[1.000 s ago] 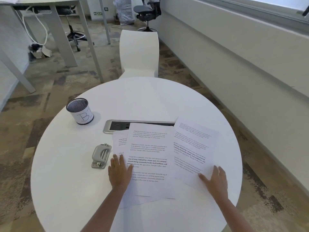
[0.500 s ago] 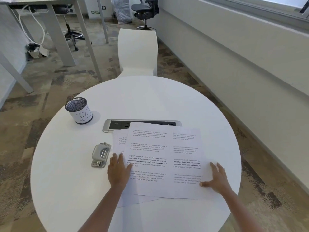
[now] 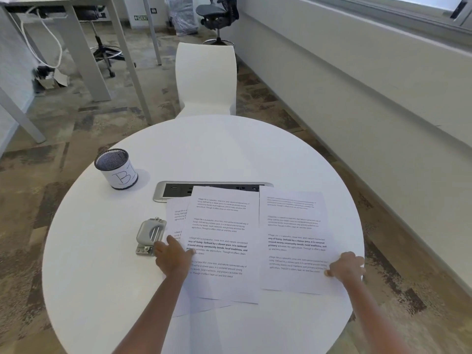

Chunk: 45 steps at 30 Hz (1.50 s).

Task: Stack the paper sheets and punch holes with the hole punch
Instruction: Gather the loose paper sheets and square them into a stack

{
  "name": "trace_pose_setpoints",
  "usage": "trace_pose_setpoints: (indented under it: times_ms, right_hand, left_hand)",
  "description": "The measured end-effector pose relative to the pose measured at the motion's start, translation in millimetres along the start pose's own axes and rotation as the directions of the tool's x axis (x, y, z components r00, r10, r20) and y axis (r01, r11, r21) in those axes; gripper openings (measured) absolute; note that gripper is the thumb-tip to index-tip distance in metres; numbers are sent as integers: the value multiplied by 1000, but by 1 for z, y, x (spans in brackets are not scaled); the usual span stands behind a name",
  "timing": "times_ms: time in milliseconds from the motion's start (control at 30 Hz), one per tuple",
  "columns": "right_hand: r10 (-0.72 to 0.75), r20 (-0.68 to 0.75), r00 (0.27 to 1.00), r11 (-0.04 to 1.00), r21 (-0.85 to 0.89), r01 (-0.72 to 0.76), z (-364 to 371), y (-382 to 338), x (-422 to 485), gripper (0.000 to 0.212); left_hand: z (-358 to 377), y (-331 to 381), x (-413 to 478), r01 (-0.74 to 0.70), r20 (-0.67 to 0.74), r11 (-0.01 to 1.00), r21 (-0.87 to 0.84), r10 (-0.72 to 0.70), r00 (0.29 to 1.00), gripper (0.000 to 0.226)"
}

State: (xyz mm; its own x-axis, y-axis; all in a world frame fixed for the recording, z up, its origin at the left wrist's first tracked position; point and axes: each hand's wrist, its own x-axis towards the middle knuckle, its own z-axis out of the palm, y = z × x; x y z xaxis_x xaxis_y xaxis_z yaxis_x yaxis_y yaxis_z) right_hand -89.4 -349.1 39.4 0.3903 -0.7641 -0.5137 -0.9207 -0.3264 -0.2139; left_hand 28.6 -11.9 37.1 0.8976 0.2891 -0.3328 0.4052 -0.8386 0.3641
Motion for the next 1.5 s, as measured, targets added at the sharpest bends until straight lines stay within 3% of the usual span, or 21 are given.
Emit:
trace_pose_setpoints:
  times_ms: [233,600,767,900,1167,1267,1500]
  right_hand:
    - [62,10,998,995,75,-63,-8,6,1,65]
    - [-131,43,991,991,41,129,14,-1,-26,63]
    - [-101,71,992,982,169,87,16,0,-34,77]
    - [-108,26,994,987,121,104,24,-4,-44,92]
    - [-270,98,958,963,32,268,45,-28,-71,86]
    - [-292,129,948,954,105,280,48,-32,-72,82]
    - [-183,1,983,975,130,181,48,-37,-71,50]
  left_hand:
    - [2,-3,-5,-59,-19,991,119,62,998,59]
    - [16,8,-20,-178,32,975,132,176,984,64]
    - [16,13,-25,-158,28,980,119,156,987,69]
    - [16,14,-28,-125,29,988,86,123,992,65]
    - [20,35,-35,28,152,968,-249,11,988,47]
    - [19,38,-35,75,199,964,-256,-24,980,43]
    - [19,42,-37,75,225,973,-219,-25,974,39]
